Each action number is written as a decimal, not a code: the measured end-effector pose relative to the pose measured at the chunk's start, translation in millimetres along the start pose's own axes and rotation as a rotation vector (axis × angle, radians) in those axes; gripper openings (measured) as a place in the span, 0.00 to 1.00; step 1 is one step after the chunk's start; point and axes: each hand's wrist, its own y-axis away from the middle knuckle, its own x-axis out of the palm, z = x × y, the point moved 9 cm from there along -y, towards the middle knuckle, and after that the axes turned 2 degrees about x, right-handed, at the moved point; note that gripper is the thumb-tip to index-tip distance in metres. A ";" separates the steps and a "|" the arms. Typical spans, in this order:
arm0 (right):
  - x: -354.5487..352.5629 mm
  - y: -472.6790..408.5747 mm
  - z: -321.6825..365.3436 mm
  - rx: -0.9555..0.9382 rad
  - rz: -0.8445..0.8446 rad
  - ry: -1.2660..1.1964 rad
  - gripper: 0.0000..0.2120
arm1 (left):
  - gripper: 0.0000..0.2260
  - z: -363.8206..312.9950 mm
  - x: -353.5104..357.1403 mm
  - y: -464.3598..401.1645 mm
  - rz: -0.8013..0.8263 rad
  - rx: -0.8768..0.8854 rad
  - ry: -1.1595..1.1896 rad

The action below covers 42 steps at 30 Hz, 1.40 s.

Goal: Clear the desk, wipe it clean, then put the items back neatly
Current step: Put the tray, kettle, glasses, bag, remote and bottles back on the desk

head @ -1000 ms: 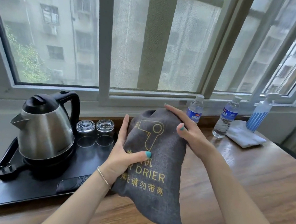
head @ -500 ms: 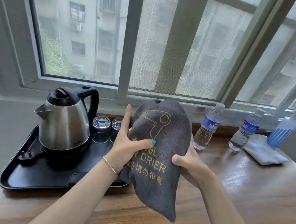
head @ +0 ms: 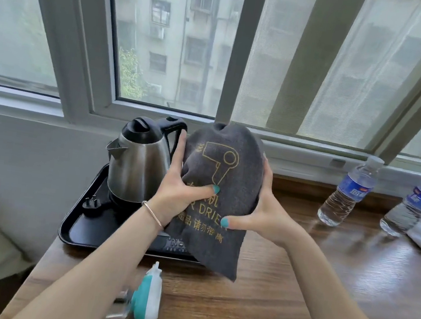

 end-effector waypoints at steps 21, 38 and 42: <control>-0.7 -85.3 -80.4 0.015 -0.048 -0.020 0.59 | 0.58 71.1 -40.5 -5.7 -0.037 -0.018 -0.383; 0.1 -53.2 -99.6 0.040 -0.228 0.267 0.63 | 0.58 92.4 -53.3 2.0 -0.025 -0.031 -0.752; 14.4 -45.4 -103.1 0.009 -0.209 0.277 0.65 | 0.56 80.1 -49.0 7.0 -0.025 0.049 -0.831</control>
